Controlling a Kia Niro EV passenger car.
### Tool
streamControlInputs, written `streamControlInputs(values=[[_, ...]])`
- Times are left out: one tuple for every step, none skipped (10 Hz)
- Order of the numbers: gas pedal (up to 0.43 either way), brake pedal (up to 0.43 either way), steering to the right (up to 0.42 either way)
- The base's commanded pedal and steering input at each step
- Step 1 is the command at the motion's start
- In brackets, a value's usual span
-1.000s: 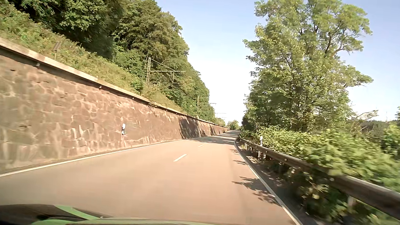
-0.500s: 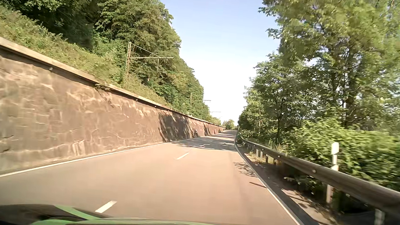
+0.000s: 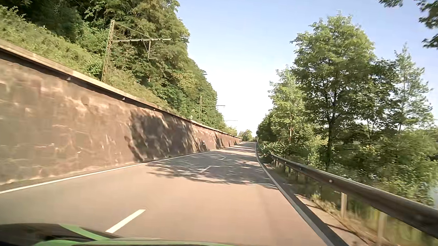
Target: Follow the waypoints while adhering to traffic rules and regulations
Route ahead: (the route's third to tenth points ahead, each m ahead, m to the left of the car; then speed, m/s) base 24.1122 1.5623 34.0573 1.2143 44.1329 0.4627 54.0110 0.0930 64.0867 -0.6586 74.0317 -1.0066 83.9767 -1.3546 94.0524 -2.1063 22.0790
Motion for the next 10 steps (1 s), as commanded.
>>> streamControlInputs(values=[[0.22, 0.0, 0.011], [0.22, 0.0, 0.012], [0.22, 0.0, 0.012], [0.22, 0.0, 0.012], [0.22, 0.0, 0.011], [0.209, 0.0, 0.01], [0.209, 0.0, 0.009], [0.209, 0.0, 0.009], [0.209, 0.0, 0.009], [0.209, 0.0, 0.008]])
